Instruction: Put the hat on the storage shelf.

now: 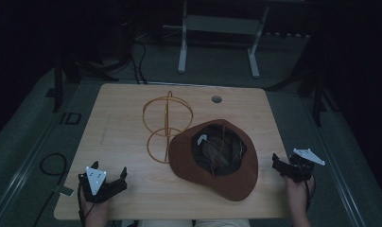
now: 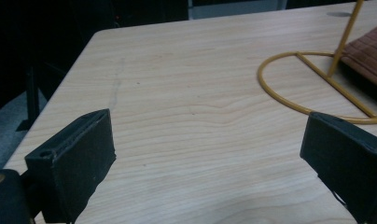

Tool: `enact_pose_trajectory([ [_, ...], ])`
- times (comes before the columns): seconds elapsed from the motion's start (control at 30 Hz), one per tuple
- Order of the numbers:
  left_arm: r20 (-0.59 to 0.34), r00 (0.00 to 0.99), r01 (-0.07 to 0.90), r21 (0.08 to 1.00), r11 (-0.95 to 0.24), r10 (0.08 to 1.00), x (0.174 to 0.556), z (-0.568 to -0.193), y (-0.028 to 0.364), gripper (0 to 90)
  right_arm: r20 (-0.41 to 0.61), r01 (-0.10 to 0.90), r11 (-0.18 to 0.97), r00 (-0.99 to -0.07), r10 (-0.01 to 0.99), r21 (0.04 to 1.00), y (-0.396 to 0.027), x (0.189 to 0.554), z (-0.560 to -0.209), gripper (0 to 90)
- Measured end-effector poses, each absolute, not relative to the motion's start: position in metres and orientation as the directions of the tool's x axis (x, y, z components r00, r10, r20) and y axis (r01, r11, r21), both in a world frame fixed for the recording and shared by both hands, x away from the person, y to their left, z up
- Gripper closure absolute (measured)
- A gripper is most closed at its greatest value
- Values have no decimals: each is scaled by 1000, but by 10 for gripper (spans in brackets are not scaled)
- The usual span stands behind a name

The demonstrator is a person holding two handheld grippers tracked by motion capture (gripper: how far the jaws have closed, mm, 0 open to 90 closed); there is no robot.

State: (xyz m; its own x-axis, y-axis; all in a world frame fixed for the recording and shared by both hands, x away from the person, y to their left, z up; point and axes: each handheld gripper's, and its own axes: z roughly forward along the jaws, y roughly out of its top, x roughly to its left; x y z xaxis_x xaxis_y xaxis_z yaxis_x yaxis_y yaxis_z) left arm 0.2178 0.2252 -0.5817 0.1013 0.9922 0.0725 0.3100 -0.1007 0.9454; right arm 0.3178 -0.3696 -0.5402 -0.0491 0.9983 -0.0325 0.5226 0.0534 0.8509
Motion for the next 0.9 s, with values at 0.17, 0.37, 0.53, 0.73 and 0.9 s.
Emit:
enact_pose_trajectory([
  [0.17, 42, 153, 329, 940, -91, 987, 218, -581, 219, 35, -24, 543, 101, -148, 989, 834, -352, 322, -524, 107],
  [0.37, 7, 177, 367, 927, -73, 984, 220, -582, 216, 35, -19, 523, 132, -215, 976, 842, -335, 327, -504, 107],
  [0.53, 6, 195, 367, 927, -79, 981, 219, -581, 213, 35, 14, 539, 145, -280, 960, 830, -323, 334, -493, 131],
  [0.73, 9, 226, 374, 923, -95, 974, 218, -579, 208, 35, 59, 526, 165, -382, 922, 834, -296, 347, -483, 130],
  [0.9, 13, 245, 382, 918, -109, 969, 219, -580, 205, 35, 39, 527, 225, -442, 896, 819, -272, 358, -486, 109],
])
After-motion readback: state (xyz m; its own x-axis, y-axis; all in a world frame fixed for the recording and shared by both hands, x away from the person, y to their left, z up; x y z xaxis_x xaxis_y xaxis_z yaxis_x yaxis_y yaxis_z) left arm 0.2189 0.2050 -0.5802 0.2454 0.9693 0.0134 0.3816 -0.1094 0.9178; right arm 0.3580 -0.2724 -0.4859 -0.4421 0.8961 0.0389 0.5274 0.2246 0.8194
